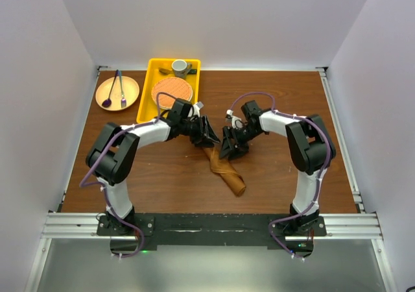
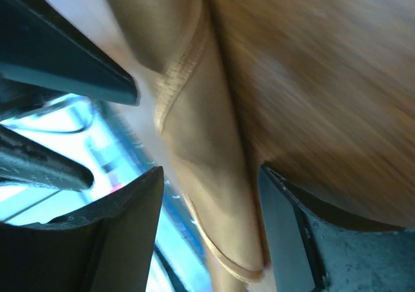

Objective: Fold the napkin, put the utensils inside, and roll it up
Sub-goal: Roll the napkin with the utensil, then neatly place the rolled napkin to the corner

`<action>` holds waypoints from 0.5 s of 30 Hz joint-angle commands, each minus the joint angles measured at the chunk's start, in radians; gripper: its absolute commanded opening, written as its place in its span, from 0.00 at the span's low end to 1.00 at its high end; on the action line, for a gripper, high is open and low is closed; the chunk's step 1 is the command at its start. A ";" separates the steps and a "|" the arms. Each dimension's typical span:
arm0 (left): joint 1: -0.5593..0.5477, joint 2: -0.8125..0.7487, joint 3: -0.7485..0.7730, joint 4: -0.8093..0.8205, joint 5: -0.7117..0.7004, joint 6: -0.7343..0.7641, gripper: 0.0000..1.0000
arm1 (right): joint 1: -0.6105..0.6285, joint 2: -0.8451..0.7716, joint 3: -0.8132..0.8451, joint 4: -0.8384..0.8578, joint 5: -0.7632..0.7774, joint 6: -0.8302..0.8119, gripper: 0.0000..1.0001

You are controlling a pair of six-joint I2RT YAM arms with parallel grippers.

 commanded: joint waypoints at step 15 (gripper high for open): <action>0.000 0.015 0.092 -0.088 -0.013 0.057 0.45 | 0.152 -0.444 -0.119 -0.250 0.336 0.061 0.37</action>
